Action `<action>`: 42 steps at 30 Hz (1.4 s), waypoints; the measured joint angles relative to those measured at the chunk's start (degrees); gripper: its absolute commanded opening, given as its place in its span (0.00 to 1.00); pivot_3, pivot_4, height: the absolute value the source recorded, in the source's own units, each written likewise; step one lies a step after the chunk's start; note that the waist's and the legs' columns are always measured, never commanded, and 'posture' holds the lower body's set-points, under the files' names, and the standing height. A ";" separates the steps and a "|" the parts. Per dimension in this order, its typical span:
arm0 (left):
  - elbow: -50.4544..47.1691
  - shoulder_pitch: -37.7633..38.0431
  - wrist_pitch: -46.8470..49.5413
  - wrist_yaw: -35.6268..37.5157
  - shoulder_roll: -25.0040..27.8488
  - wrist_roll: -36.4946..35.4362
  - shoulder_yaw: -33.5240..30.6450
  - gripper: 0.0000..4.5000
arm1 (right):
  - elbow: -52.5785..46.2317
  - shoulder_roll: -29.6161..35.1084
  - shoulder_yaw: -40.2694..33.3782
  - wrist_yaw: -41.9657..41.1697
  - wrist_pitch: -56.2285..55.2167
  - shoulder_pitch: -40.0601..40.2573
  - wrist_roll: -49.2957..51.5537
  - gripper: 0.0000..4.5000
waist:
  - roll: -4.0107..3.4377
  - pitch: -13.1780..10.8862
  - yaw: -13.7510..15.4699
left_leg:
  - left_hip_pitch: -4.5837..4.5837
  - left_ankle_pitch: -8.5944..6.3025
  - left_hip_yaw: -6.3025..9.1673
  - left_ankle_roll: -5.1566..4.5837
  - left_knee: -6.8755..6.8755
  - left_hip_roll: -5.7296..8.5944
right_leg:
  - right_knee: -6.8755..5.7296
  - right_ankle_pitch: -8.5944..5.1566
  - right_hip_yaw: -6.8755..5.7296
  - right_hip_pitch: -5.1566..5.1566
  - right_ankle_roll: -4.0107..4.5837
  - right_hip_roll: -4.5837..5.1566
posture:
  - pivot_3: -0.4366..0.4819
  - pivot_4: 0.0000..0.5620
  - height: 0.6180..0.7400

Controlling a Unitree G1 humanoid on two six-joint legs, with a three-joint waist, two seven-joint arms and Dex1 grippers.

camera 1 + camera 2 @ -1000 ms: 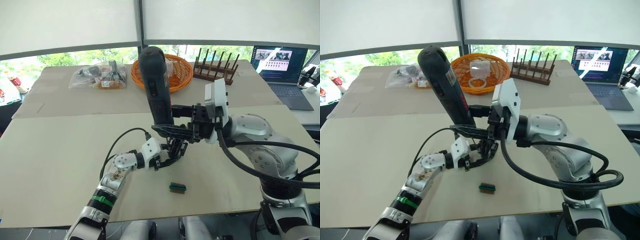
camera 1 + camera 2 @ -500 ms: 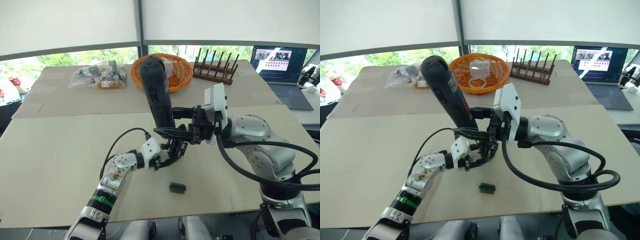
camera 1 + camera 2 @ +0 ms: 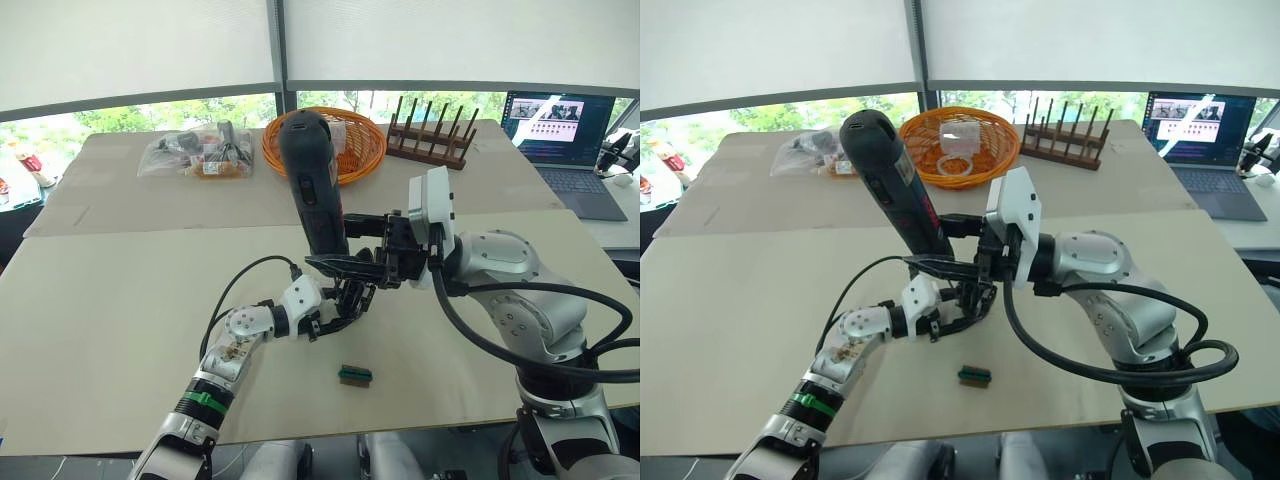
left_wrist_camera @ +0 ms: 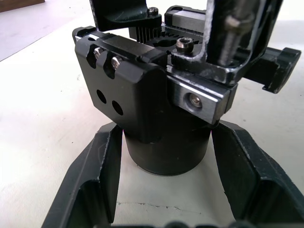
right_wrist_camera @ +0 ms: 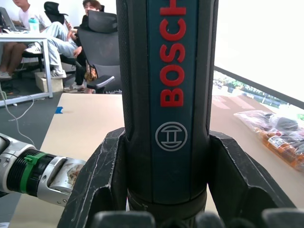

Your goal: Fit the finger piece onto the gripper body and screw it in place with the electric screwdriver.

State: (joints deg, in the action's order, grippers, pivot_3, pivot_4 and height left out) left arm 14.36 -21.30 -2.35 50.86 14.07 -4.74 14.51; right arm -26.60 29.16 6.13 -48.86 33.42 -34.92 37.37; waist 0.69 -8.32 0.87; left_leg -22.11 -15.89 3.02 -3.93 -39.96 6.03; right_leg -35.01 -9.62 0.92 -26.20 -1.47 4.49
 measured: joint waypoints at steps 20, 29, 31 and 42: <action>0.00 0.00 0.00 -0.06 -0.42 0.01 0.00 0.51 | -0.08 0.54 -0.08 -0.29 0.75 0.00 -0.17 0.43 | 0.00 0.00 0.01 | -0.01 0.00 0.00 0.00 0.00 0.00 | 0.00 0.00 0.00 0.00 0.00 0.00 | 0.48 0.27 1.00; 0.01 0.00 0.01 -0.20 -0.62 0.07 0.05 0.51 | 0.15 -0.75 -0.02 0.06 -0.76 1.90 -1.32 0.43 | 0.00 0.00 0.04 | 0.00 0.00 0.00 -0.01 0.00 0.00 | 0.00 0.00 0.00 0.01 0.00 0.00 | 0.48 0.27 1.00; 0.01 0.00 0.02 -0.21 -0.63 0.09 0.05 0.51 | 0.82 -1.01 0.01 -0.01 -1.94 2.37 -2.09 0.43 | 0.00 0.00 0.02 | 0.02 0.00 0.00 0.00 0.00 0.00 | 0.00 0.00 0.00 0.03 0.00 0.00 | 0.48 0.27 1.00; 0.17 -0.01 0.11 -0.64 -0.60 0.20 0.21 0.51 | 2.91 1.71 1.27 -3.79 -5.48 2.34 -2.85 0.43 | -0.02 0.02 0.08 | 0.20 -0.12 0.00 -0.20 0.01 0.00 | 0.00 0.00 -0.01 0.18 0.00 0.00 | 0.48 0.27 1.00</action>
State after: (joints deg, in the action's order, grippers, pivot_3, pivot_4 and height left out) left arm 14.53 -21.30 -2.24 50.22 13.47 -4.54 14.72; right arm -23.69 30.87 7.41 -52.65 27.94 -32.58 34.53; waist 0.67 -8.30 0.94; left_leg -21.92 -16.01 3.02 -4.12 -39.96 6.02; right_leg -35.01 -9.62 0.92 -26.02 -1.48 4.49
